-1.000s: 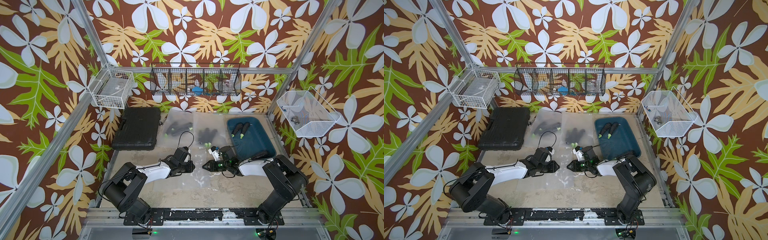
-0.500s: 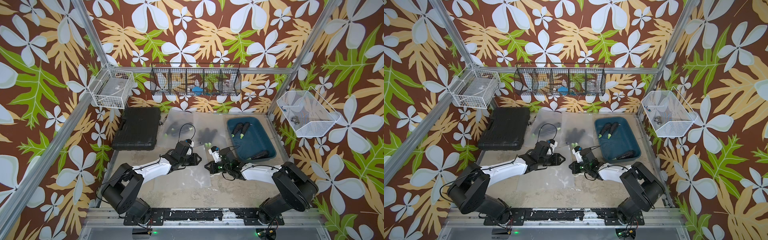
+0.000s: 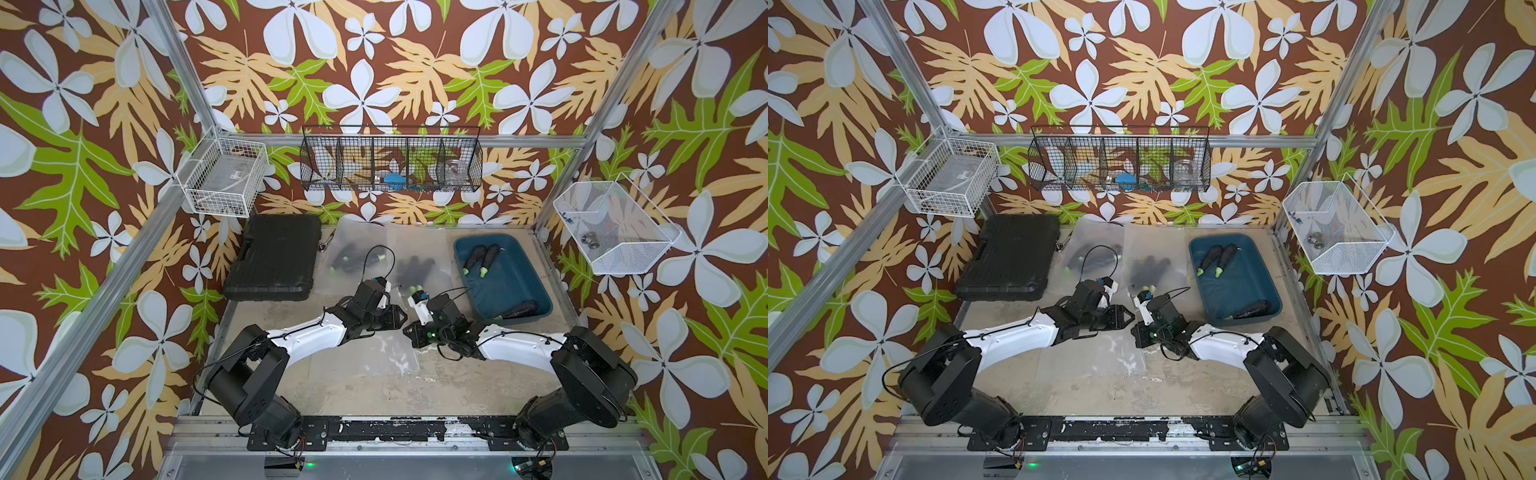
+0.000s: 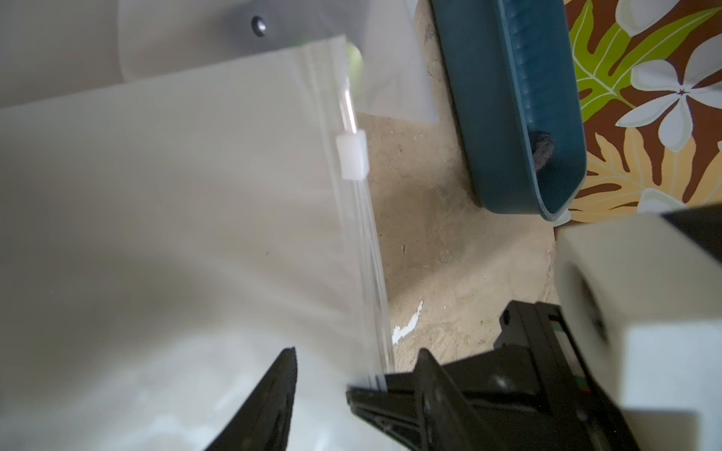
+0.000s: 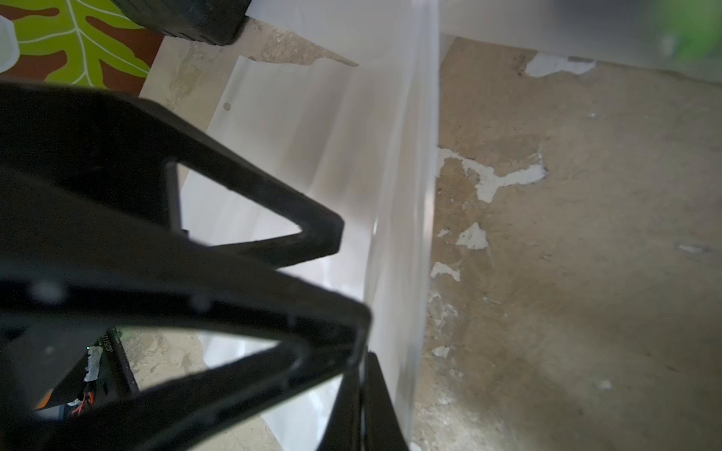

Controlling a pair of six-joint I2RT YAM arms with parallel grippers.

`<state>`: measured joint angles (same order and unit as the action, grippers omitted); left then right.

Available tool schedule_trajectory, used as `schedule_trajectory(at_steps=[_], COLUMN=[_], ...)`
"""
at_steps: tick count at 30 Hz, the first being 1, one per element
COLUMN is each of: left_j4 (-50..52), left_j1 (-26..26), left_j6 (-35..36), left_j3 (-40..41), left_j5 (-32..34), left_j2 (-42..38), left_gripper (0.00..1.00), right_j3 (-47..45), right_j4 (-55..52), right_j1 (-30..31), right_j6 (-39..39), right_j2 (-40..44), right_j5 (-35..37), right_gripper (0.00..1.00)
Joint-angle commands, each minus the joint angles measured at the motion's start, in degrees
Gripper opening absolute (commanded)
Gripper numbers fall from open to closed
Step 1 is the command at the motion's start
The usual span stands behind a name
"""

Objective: Place the eggplant in a zip-top bag and seal the zipper
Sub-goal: Open the zipper food storage bag.

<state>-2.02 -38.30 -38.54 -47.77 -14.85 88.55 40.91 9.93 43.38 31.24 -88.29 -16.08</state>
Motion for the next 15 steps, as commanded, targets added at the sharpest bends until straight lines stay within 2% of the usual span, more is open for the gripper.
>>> schedule_trajectory(at_steps=[1, 7, 13, 15], left_j4=[0.8, 0.8, 0.9, 1.2], left_j1=[0.0, 0.0, 0.0, -0.1], left_j6=[1.5, 1.5, 1.7, 2.0], left_j3=[-0.5, 0.3, 0.6, 0.8], left_j5=[1.5, 1.9, 1.4, 1.5], left_j2=[0.7, 1.4, 0.6, 0.7], left_gripper=[0.50, 0.37, 0.37, 0.34], right_j3=[0.2, 0.4, 1.1, 1.1], right_j4=[-0.4, -0.3, -1.0, -0.4], right_j1=[0.9, 1.9, 1.9, 2.0], right_j6=[1.1, 2.2, 2.9, 3.2], right_j2=[0.2, 0.4, -1.3, -1.3], right_j5=[1.2, 1.3, 1.8, 1.8], right_gripper=[0.00, 0.00, 0.00, 0.00])
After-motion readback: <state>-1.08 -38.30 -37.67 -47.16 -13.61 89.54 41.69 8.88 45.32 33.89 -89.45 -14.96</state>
